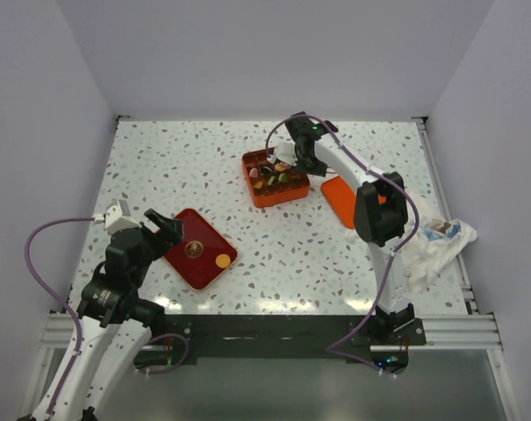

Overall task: Pack the cookies
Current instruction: Place the fake cookies in the packing box.

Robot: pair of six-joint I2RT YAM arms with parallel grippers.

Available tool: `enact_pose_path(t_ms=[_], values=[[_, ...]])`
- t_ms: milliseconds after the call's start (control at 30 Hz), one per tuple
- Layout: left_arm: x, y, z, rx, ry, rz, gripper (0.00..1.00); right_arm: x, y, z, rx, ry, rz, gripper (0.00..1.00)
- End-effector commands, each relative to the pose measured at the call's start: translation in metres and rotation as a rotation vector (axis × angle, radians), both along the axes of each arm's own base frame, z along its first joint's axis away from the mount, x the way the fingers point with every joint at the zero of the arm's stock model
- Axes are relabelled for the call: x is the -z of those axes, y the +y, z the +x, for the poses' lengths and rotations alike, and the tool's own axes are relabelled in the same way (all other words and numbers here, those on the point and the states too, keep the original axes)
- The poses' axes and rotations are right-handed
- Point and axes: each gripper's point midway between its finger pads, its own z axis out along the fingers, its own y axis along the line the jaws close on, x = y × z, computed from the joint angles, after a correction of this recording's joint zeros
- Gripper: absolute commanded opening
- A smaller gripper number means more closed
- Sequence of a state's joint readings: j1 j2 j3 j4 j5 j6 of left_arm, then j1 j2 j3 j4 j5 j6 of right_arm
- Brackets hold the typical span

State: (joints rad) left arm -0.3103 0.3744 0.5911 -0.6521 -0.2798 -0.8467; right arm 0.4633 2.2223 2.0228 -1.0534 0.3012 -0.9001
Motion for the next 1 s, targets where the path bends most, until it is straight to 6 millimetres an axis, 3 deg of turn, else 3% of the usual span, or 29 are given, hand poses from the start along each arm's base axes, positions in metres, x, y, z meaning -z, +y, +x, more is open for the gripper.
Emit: enact_pose_path(t_ms=[0, 967], values=[[-0.008, -0.002, 0.002, -0.002, -0.035, -0.024, 0.88, -0.029, 0.006, 0.009, -0.056, -0.069, -0.019, 0.26], [-0.005, -0.001, 0.000, -0.009, -0.032, -0.030, 0.88, -0.012, 0.002, 0.019, -0.109, -0.076, -0.145, 0.35]])
